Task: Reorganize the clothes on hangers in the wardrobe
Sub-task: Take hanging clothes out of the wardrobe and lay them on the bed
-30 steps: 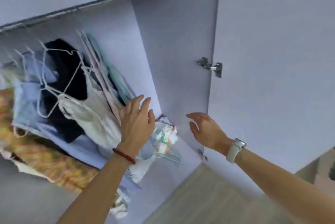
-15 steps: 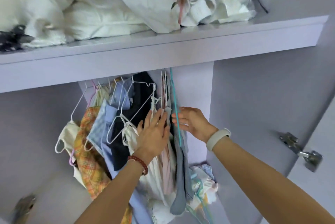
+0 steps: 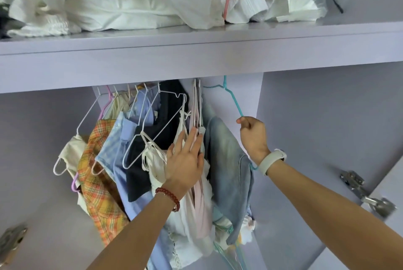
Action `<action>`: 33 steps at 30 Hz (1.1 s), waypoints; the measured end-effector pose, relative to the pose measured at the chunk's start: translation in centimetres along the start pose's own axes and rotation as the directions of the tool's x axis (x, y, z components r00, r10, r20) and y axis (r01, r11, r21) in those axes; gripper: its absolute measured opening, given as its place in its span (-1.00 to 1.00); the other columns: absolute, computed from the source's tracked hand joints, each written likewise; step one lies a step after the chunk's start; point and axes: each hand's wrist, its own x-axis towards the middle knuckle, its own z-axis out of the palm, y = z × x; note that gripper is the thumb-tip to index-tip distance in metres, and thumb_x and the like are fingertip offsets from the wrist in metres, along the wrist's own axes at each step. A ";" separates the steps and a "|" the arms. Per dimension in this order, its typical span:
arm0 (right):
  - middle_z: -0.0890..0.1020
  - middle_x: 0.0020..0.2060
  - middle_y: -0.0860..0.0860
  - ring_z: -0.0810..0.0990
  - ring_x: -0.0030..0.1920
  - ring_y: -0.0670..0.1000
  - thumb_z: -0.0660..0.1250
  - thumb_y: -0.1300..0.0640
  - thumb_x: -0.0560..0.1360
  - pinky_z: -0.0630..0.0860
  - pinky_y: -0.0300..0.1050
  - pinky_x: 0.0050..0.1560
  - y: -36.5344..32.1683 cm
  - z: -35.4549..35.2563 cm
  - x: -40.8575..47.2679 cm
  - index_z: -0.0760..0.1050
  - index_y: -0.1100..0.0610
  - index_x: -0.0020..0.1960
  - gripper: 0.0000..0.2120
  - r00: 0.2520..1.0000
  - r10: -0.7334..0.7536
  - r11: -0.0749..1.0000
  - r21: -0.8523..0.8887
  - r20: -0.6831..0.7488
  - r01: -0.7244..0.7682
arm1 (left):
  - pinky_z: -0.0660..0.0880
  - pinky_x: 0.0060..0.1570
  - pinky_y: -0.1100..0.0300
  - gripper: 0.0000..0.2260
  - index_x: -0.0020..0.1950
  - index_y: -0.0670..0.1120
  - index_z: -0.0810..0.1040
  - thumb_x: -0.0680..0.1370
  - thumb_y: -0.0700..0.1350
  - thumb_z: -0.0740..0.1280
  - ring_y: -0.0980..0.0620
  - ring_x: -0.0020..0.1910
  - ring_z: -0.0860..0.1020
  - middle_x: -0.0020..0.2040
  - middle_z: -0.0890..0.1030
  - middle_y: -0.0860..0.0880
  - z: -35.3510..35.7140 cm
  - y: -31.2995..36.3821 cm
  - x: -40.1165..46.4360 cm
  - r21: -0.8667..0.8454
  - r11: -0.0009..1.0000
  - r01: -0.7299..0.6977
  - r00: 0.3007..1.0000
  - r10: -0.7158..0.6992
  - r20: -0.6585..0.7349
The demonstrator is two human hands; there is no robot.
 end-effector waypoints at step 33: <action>0.40 -0.51 0.19 0.32 -0.43 0.00 0.30 0.11 0.50 0.33 -0.04 -0.34 6.5 -17.2 -13.4 0.43 0.32 -0.39 -0.63 0.987 -0.010 0.956 -0.291 -0.159 -0.038 | 0.20 0.33 -0.22 -0.54 0.39 -0.18 0.34 0.51 -0.06 0.19 -0.22 0.41 0.25 0.40 0.35 -0.17 -2.4 11.5 -1.1 -0.411 0.835 -0.366 0.923 0.269 -0.274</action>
